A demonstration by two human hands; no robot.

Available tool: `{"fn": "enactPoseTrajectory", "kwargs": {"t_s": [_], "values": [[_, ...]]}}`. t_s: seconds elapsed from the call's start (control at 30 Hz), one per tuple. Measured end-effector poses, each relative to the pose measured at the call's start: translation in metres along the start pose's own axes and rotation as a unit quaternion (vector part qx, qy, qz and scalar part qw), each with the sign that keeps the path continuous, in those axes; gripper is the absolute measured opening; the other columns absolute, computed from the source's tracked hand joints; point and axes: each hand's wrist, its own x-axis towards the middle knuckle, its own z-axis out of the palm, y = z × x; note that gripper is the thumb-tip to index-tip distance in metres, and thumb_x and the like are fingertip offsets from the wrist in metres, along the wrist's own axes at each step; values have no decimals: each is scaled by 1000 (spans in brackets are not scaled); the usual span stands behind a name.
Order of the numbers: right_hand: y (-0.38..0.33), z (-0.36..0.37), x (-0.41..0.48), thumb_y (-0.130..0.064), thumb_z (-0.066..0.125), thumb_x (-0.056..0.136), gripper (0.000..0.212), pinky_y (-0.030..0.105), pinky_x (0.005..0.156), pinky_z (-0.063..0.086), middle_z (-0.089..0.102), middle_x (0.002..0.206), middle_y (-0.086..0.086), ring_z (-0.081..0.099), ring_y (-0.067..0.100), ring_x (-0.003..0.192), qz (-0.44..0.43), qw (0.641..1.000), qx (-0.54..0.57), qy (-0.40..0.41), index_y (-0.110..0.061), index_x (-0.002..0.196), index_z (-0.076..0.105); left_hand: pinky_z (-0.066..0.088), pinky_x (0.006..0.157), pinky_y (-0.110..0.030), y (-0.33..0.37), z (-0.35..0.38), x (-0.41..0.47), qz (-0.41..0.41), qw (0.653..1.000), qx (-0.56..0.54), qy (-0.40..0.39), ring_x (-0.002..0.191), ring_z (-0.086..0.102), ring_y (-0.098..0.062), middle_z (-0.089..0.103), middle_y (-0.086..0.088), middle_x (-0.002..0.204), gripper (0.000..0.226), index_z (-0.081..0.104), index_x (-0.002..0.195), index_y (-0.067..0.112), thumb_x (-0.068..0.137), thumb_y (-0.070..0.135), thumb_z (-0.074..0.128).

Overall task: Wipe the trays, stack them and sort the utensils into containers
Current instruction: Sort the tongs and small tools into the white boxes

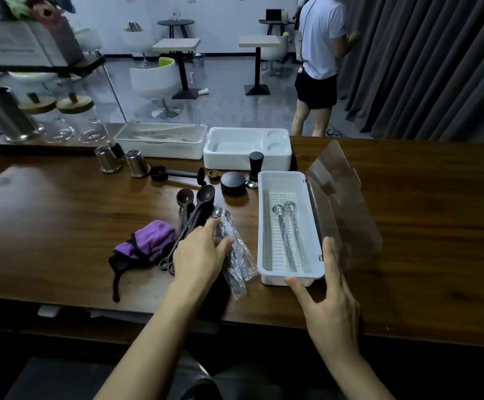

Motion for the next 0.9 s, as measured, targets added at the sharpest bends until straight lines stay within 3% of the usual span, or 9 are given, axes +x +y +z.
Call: {"fn": "enactPoseTrajectory", "kwargs": {"t_s": [0.1,0.27,0.43,0.57,0.7,0.9], "values": [[-2,2,1,-64,59,82,93,45,98,52,24,164,-11,51,25,133,0,1000,2,-8,-39,159,14,50,83,-42,0,0,2,-2,1000,7,-19,106,65,-33,66,-2,113,58,47,140,36,89,59,64],[-3,3,2,-61,60,83,92,39,101,48,21,165,-12,35,4,134,-5,1000,-5,-9,-36,160,14,50,82,-40,-1,1,4,-2,999,-30,-38,108,66,-32,72,-2,111,57,49,139,40,87,51,69],[-5,4,2,-62,59,83,93,37,100,47,21,165,-11,35,2,133,-11,1000,-7,-7,-33,160,16,53,80,-38,-9,0,5,-3,990,-139,-36,89,67,-15,68,10,89,44,59,128,45,86,49,73],[-5,3,2,-65,58,83,93,34,98,47,21,165,-11,37,2,129,-14,1000,-15,-9,-34,160,15,49,72,-24,0,-10,16,17,969,-245,-25,77,62,-1,65,11,89,40,67,125,40,86,41,77],[-5,4,1,-67,57,86,92,37,99,49,18,165,-13,37,2,132,-17,1000,-19,-4,-35,160,13,48,75,-22,17,-23,39,60,942,-328,-33,79,61,-9,64,5,90,45,68,130,36,86,35,79],[-3,5,2,-80,38,88,90,36,99,47,15,167,-12,44,11,140,-24,999,-34,-20,-35,160,9,46,76,-11,56,-23,54,105,903,-402,-107,75,60,8,60,7,87,50,65,136,21,87,21,80]]}}
